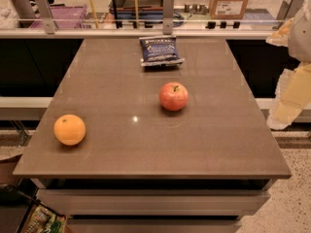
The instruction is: Pick orange
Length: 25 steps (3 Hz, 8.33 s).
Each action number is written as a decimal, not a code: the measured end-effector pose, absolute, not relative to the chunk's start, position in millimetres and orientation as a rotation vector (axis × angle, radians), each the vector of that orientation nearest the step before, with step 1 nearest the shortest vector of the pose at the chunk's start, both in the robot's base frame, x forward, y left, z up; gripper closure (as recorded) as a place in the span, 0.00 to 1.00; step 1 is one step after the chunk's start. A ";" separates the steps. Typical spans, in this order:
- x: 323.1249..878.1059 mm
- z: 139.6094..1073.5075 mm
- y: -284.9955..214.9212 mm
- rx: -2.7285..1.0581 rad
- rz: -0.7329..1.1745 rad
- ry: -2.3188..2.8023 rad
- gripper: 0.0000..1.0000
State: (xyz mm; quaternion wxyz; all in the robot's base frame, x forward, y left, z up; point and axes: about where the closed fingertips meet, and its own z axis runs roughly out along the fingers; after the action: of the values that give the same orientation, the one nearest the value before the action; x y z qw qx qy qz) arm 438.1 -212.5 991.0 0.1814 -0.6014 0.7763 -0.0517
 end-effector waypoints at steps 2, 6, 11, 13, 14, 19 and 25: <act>437.2 994.7 -209.5 -1.687 -0.125 2.173 0.00; 410.8 1006.0 -143.9 -1.467 0.191 1.863 0.00; 393.1 976.8 -77.9 -1.290 0.439 1.688 0.00; 413.4 965.9 -40.8 -1.238 0.437 1.600 0.00; 423.8 956.6 -23.0 -1.227 0.458 1.568 0.00; 463.4 908.2 80.1 -1.187 0.618 1.499 0.00; 463.6 868.4 165.5 -1.229 0.866 1.432 0.00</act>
Offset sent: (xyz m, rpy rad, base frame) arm -0.0017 0.0054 0.0039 0.0598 -0.0046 0.0125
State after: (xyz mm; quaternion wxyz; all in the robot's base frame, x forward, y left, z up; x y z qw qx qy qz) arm 463.6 165.5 868.4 0.5080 -0.5098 0.5940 0.3594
